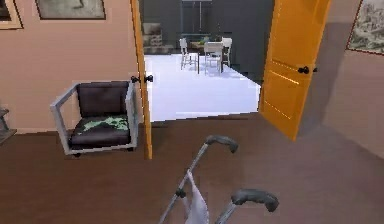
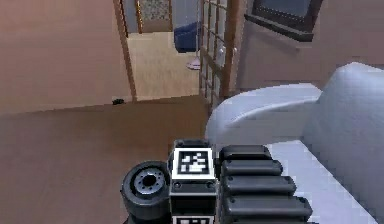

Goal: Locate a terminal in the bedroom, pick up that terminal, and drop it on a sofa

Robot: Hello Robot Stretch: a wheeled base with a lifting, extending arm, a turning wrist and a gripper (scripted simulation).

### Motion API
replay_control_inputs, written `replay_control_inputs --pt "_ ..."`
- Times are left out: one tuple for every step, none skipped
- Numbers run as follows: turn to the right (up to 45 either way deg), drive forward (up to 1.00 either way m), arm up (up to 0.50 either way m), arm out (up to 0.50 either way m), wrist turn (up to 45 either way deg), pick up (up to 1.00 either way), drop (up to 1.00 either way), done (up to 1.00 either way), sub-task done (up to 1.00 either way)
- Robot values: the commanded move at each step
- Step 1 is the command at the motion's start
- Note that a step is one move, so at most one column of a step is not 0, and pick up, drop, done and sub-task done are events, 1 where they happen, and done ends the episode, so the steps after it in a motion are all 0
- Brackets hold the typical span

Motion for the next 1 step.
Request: replay_control_inputs --pt "-45.0 0.00 0.00 0.00 0.0 0.00 0.00 0.00 0.00"
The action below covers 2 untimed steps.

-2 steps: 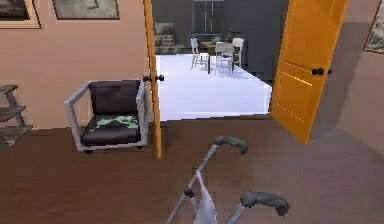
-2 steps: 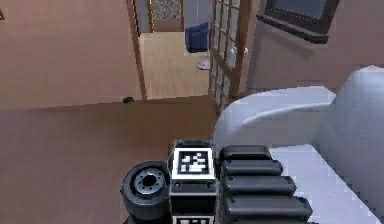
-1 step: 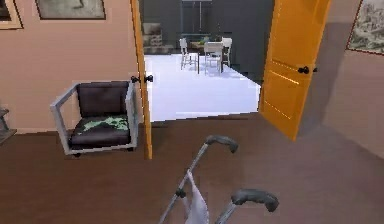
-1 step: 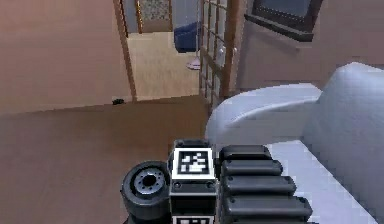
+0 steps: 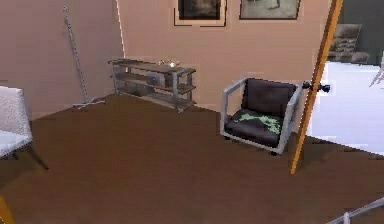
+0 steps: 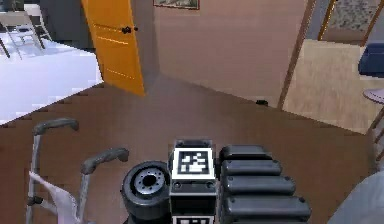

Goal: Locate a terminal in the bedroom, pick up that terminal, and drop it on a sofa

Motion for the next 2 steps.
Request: replay_control_inputs --pt "-45.0 0.00 0.00 0.00 0.0 0.00 0.00 0.00 0.00" --pt "-27.0 0.00 0.00 0.00 0.0 0.00 0.00 0.00 0.00"
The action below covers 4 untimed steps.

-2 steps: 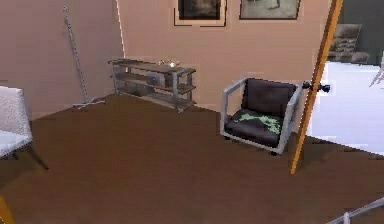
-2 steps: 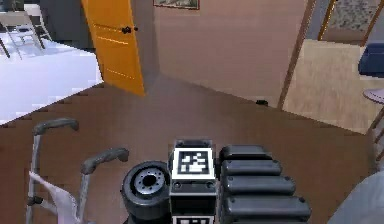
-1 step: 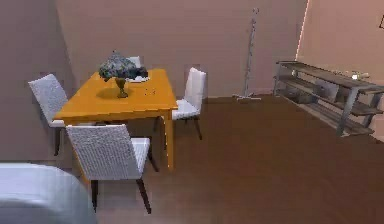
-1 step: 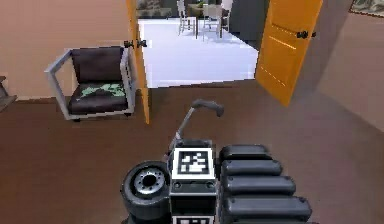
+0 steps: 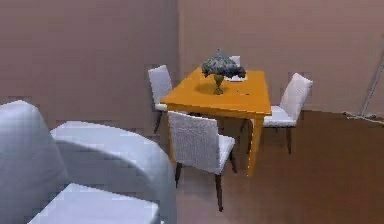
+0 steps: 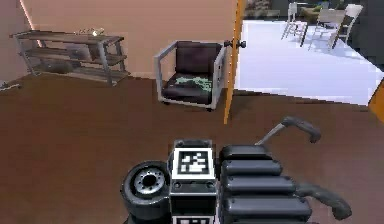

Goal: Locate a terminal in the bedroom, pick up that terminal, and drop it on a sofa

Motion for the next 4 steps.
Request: replay_control_inputs --pt "45.0 0.00 0.00 0.00 0.0 0.00 0.00 0.00 0.00" --pt "45.0 0.00 0.00 0.00 0.0 0.00 0.00 0.00 0.00" --pt "30.0 0.00 0.00 0.00 0.0 0.00 0.00 0.00 0.00" --pt "3.0 0.00 0.00 0.00 0.0 0.00 0.00 0.00 0.00"
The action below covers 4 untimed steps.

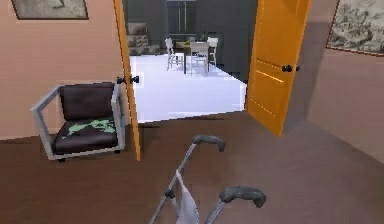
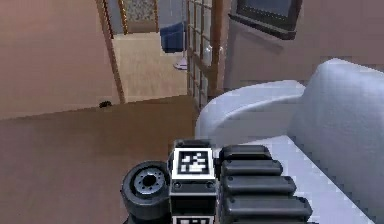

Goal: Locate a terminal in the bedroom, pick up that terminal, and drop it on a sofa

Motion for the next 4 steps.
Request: replay_control_inputs --pt "-45.0 0.00 0.00 0.00 0.0 0.00 0.00 0.00 0.00" --pt "-45.0 0.00 0.00 0.00 0.0 0.00 0.00 0.00 0.00" --pt "-45.0 0.00 0.00 0.00 0.0 0.00 0.00 0.00 0.00" --pt "-33.0 0.00 0.00 0.00 0.0 0.00 0.00 0.00 0.00"
